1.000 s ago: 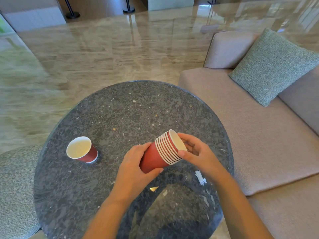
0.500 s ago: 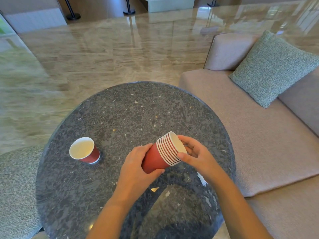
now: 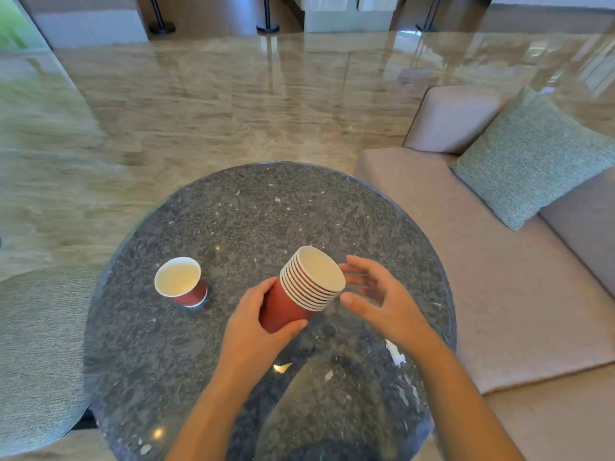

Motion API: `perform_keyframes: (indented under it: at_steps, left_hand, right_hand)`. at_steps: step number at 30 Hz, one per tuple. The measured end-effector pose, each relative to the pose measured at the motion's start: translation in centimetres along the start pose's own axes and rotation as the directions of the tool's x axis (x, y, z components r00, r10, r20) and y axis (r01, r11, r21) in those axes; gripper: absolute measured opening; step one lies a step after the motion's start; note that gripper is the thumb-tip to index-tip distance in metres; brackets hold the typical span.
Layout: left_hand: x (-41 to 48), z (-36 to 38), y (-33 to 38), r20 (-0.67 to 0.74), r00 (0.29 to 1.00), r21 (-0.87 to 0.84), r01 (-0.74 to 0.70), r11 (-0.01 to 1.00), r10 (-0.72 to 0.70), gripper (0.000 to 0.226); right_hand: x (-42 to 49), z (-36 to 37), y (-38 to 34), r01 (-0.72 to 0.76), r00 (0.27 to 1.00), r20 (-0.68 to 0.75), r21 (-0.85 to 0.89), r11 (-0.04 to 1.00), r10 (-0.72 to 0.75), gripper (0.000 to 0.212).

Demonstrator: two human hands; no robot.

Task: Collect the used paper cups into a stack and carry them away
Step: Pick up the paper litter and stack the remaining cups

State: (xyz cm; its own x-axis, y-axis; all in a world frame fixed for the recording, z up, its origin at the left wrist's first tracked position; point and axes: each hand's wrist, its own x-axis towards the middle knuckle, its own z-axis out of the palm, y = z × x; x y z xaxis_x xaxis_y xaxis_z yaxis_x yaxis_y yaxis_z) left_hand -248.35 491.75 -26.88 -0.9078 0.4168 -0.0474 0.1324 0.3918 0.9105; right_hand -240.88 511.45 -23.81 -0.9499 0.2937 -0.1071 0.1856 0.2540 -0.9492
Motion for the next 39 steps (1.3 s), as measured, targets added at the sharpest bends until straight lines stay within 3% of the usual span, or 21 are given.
perform_keyframes:
  at_steps: [7,17,33,39]
  left_hand:
    - [-0.3,-4.3,-1.0,-0.199,0.970,-0.264,0.085,0.961,-0.141,0.060]
    - [-1.4,-12.6,-4.7,-0.335,0.910,-0.364,0.113,0.924,-0.243,0.055]
    - [-0.3,-22.0,-10.1,-0.332,0.888,-0.378,0.185,0.907,-0.319,0.067]
    - [1.5,-23.5,-11.4,-0.303,0.899,-0.344,0.204,0.917,-0.314,0.067]
  right_hand:
    - [1.6,3.2,-3.6,0.057,0.998,-0.021,-0.094,0.994,-0.059,0.058]
    - [4.0,11.6,-5.0,0.098,0.994,0.063,-0.181,0.979,-0.088,0.044]
    - [8.0,21.5,-4.5,0.069,0.996,0.074,-0.339,0.938,-0.047,0.049]
    - [9.9,23.5,-3.5,0.019,0.999,0.044,-0.403,0.915,-0.001,0.075]
